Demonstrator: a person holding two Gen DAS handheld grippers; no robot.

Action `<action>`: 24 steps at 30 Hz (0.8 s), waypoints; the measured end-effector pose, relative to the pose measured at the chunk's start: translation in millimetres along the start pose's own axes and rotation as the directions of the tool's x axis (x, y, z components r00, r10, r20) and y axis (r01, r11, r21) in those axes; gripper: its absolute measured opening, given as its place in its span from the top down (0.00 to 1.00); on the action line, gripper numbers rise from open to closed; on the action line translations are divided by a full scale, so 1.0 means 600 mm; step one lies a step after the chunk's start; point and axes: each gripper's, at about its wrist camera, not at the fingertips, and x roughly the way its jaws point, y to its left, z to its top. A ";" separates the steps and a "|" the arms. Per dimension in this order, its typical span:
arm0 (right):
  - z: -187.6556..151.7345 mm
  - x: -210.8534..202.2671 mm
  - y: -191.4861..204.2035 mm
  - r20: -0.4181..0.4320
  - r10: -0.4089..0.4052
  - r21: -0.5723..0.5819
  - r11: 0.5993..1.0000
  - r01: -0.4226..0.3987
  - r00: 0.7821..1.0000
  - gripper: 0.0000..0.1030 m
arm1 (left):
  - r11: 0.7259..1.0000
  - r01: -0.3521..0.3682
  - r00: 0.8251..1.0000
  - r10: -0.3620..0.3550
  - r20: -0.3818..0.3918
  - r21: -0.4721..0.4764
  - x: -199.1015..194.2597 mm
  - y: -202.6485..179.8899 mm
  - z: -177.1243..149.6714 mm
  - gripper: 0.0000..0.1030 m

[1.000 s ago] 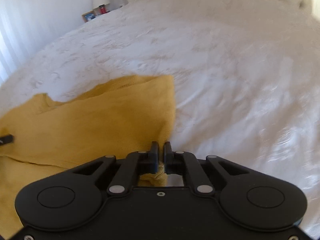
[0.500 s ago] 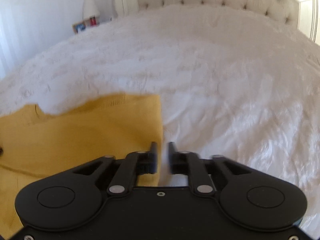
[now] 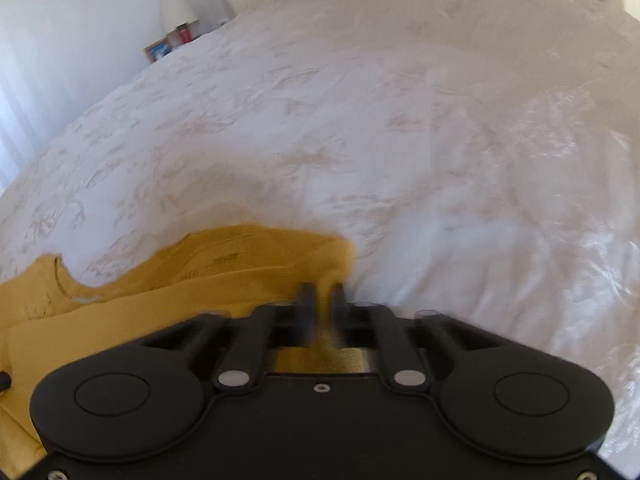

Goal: Fold small clothes

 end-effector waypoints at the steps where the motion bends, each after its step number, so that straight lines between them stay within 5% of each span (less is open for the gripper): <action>1: 0.002 -0.005 0.009 0.014 -0.029 -0.049 0.998 0.029 0.999 0.89 | 1.000 0.002 1.000 -0.002 0.000 0.005 -0.002 -0.003 0.002 0.11; 4: 0.003 -0.007 0.016 0.061 -0.149 -0.120 0.981 0.155 0.987 0.93 | 1.000 0.026 1.000 -0.026 0.015 0.004 -0.009 -0.010 0.008 0.11; 8: -0.003 0.005 0.005 0.041 -0.159 -0.096 0.982 0.162 0.986 0.92 | 0.999 0.043 0.999 -0.043 -0.004 0.013 -0.010 -0.029 0.013 0.10; 17: -0.051 -0.130 0.003 0.077 0.007 -0.013 1.000 -0.006 0.997 0.62 | 0.995 0.092 0.993 -0.089 -0.083 0.029 -0.086 -0.052 -0.033 0.10; 24: -0.184 -0.257 -0.010 -0.004 0.052 0.011 0.999 -0.052 0.999 0.57 | 0.995 0.057 0.985 -0.070 -0.158 -0.087 -0.162 -0.016 -0.099 0.10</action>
